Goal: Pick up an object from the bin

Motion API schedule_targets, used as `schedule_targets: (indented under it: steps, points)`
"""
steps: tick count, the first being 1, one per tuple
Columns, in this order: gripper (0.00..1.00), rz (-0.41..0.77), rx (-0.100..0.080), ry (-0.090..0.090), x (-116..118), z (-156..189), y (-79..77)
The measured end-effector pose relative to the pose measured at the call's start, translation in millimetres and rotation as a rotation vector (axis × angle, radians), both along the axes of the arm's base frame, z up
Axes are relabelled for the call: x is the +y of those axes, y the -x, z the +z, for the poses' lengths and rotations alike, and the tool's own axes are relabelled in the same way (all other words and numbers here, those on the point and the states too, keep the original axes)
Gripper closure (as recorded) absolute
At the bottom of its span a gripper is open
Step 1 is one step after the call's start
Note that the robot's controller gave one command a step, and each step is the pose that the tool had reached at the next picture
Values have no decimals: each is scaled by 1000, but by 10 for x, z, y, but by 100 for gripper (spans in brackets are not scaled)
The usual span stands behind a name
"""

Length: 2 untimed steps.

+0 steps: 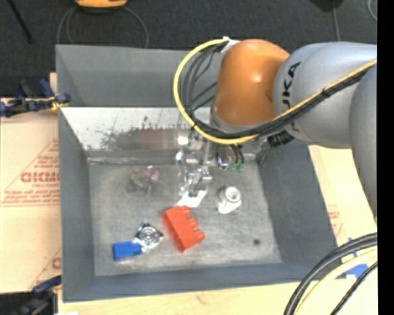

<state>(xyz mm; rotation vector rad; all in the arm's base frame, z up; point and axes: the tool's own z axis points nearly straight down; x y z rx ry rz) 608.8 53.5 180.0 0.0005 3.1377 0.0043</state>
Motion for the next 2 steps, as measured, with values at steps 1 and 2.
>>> schedule_targets:
  steps: [1, 2]
  points:
    - [0, 12, 13, 1, 594, -639, 907]
    - [0, 159, -1, 2, 1109, -686, 818]
